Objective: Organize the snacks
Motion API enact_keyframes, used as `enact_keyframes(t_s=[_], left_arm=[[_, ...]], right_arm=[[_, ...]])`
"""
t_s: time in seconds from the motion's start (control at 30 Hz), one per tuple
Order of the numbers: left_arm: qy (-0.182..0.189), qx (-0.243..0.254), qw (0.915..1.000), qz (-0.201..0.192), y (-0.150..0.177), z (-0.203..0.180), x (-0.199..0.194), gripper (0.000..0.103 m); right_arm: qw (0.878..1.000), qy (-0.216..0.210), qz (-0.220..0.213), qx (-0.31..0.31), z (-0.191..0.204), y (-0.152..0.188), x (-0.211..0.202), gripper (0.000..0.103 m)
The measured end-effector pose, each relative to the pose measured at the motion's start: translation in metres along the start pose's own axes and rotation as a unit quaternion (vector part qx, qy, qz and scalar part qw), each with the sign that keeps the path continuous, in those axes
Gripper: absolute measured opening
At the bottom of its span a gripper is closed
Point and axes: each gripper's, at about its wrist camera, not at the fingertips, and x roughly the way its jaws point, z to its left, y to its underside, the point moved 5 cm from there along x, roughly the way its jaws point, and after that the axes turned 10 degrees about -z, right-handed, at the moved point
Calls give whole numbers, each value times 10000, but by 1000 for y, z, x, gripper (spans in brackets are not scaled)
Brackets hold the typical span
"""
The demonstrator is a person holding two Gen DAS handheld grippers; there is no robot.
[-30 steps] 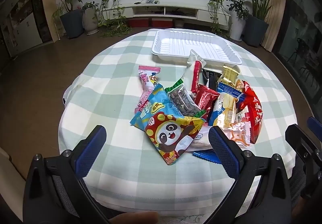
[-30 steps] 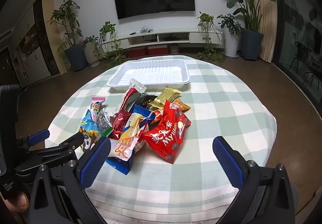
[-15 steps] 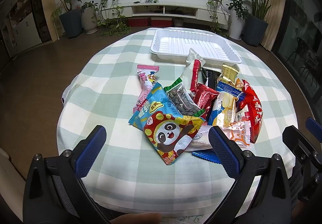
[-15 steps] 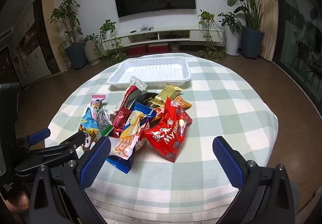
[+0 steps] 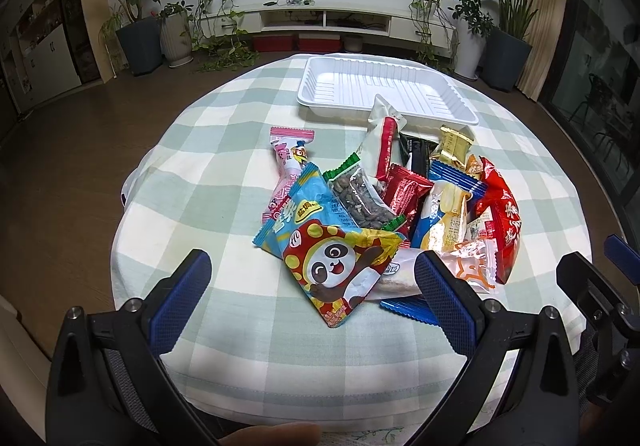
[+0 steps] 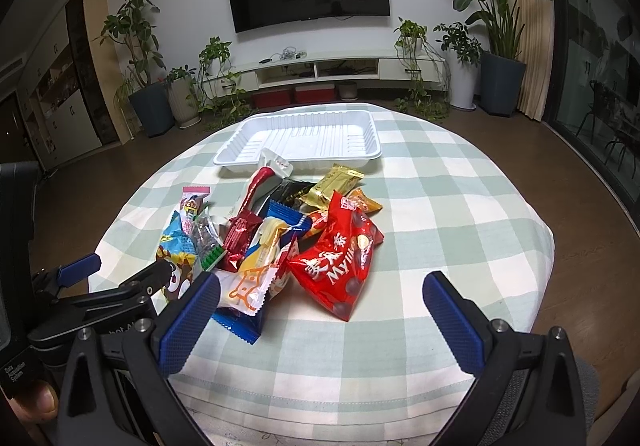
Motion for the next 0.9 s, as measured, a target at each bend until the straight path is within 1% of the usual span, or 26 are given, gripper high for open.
enact_keyframes(t_s=[0.5,0.67,0.9], left_arm=[[23,10,10000,12,3,-1,1,103],[36,-8,10000,39,4,1,2,103],[38,-5,10000,41,5,1,3,103]], right_arm=[[10000,-1,17,2,1,1,0,103],[10000,3,49,5,4,13,7,103],[10000,-2,52,7,3,9,5,103]])
